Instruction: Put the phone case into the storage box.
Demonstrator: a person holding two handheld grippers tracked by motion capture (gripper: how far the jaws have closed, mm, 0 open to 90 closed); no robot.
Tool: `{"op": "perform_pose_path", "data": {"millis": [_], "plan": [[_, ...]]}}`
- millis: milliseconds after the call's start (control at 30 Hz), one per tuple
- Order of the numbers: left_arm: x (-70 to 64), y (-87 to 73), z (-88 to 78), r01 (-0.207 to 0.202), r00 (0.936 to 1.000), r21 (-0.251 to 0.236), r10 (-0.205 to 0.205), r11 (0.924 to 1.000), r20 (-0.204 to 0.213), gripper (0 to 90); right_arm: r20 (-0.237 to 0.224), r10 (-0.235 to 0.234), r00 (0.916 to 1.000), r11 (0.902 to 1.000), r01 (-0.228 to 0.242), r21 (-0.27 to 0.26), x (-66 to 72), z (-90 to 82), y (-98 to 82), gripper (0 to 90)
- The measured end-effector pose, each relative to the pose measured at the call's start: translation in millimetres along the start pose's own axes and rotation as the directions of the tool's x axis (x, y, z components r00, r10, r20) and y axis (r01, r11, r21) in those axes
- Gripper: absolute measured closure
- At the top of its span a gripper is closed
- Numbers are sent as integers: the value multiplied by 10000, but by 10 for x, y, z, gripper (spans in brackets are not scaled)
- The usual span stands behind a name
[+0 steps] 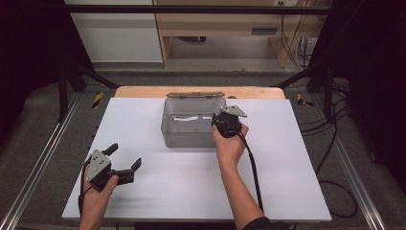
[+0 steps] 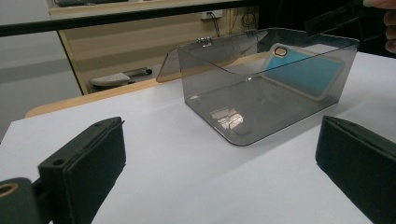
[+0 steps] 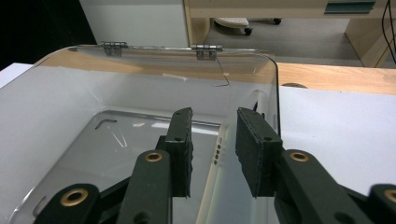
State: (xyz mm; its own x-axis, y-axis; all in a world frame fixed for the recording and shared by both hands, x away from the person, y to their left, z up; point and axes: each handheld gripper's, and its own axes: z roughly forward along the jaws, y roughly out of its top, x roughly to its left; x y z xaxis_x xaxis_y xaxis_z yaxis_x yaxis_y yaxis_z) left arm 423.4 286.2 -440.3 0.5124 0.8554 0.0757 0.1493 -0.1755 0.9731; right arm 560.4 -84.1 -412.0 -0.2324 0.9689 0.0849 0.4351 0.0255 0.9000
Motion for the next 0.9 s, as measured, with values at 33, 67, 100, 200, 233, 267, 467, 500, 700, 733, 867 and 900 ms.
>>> {"op": "perform_pose_path", "data": {"millis": [33, 67, 100, 200, 233, 267, 467, 500, 700, 733, 867, 900], "plan": [[0, 0, 0, 0, 10000, -2, 0, 10000, 1, 20, -9, -13, 10000, 10000, 13, -7, -1, -2, 1, 655], [-1, 0, 1, -5, 10000, 0, 5, 10000, 3, 20, -26, -3, 10000, 10000, 3, -8, -2, -4, 2, 651], [-2, 1, 1, -9, 10000, 2, 9, 10000, 6, 20, -35, -2, 10000, 10000, 2, -11, -2, -6, 3, 646], [-4, 1, 2, -18, 10000, 6, 18, 10000, 14, 20, -58, -5, 10000, 10000, 5, -19, -1, -10, 6, 642], [-4, 1, 2, -19, 10000, 6, 19, 10000, 16, 20, -73, 7, 10000, 10000, -8, -16, -1, -10, 6, 641], [-5, 1, 2, -14, 10000, 4, 14, 10000, 16, 20, -89, 9, 10000, 10000, -9, -18, -1, -10, 6, 641], [0, 1, -1, 3, 10000, -6, -3, 10000, -5, 20, -141, -10, 9999, 10000, 9, -36, 12, -13, 7, 629], [0, 1, -1, 1, 10000, -9, -1, 10000, -3, 20, -131, -21, 9999, 10000, 21, -27, 13, -13, 6, 625], [-4, 1, 2, -10, 10000, 4, 10, 10000, 15, 20, -129, 12, 9999, 10000, -13, -44, 14, -22, 12, 608], [-4, 1, 2, -11, 10000, 4, 11, 10000, 16, 20, -121, 6, 9999, 10000, -6, -62, 14, -24, 13, 605], [-4, 1, 1, -12, 10000, 1, 12, 10000, 11, 20, -152, 15, 9999, 10000, -16, -73, 13, -29, 17, 587], [-3, 1, 1, -13, 10000, -5, 13, 10000, 12, 20, -159, 48, 9999, 10000, -49, -67, 13, -30, 18, 579]]}}
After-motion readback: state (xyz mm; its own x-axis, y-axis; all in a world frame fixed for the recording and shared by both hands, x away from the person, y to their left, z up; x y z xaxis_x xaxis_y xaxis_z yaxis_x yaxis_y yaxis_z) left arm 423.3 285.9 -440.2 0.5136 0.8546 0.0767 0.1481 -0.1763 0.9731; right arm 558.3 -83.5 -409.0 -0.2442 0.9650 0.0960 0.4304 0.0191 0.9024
